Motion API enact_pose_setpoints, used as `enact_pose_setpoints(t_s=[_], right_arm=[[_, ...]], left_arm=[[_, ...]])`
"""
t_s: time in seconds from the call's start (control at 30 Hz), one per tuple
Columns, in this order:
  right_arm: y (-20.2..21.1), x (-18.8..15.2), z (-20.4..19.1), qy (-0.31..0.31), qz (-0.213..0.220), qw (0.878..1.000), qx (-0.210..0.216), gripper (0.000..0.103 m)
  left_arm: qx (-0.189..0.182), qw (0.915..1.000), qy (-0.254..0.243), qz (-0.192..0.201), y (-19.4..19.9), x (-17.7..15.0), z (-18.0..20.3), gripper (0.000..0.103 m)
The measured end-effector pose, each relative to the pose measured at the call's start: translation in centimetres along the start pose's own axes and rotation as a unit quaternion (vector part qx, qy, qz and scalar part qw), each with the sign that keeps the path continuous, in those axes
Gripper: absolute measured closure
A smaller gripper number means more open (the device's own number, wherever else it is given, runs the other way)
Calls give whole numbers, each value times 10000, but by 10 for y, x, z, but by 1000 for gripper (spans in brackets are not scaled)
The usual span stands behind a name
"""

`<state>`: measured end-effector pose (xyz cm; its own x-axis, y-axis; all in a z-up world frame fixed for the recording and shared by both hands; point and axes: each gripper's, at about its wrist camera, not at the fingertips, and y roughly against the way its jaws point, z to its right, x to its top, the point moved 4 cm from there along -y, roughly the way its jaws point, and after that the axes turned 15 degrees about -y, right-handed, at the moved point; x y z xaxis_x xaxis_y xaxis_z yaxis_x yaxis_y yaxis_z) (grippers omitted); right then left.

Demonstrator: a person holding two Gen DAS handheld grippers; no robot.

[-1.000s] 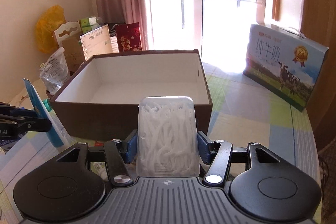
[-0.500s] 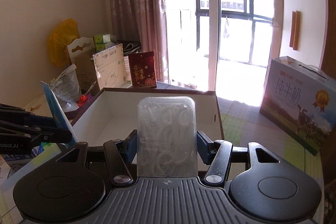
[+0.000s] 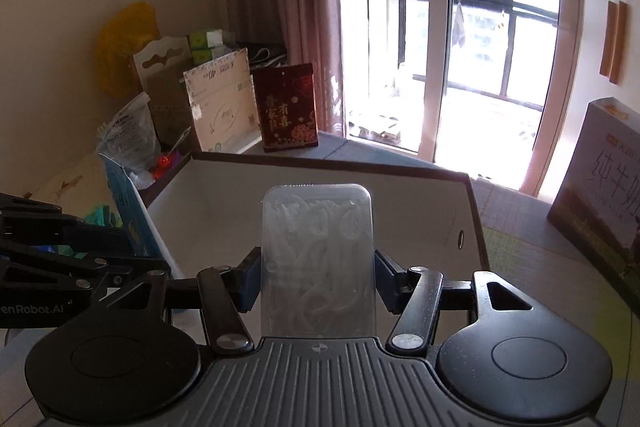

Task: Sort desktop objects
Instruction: 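Lower both items into the brown box and open both grippers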

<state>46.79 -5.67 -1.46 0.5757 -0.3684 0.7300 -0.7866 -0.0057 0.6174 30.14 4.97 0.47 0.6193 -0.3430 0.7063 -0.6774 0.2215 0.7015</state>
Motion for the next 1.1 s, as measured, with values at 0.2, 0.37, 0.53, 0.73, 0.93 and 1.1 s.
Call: enact_pose_setpoints(t_s=[0.2, 0.37, 0.53, 0.73, 0.93, 1.1], right_arm=[[-48, -11, 16, -29, -1021, 9945, -209, 49], [-75, -21, 27, 63, -1933, 9797, -529, 49], [-91, -29, 38, 12, -2540, 9647, -698, 49], [-103, -37, 50, -33, -2741, 9571, -936, 49], [-101, -35, 54, 74, -2668, 9591, -945, 47], [-95, -34, 50, 212, -2608, 9607, -925, 27]], left_arm=[[-208, 9964, 116, -812, -42, -19, -8, 72], [-395, 9903, 231, -1316, -70, -27, -11, 72], [-430, 9878, 94, -1494, -83, -15, -7, 72], [-452, 9790, 72, -1988, -110, -27, -2, 73], [-334, 9764, -24, -2133, -114, -31, -4, 71], [-219, 9748, -185, -2211, -110, -32, -7, 45]])
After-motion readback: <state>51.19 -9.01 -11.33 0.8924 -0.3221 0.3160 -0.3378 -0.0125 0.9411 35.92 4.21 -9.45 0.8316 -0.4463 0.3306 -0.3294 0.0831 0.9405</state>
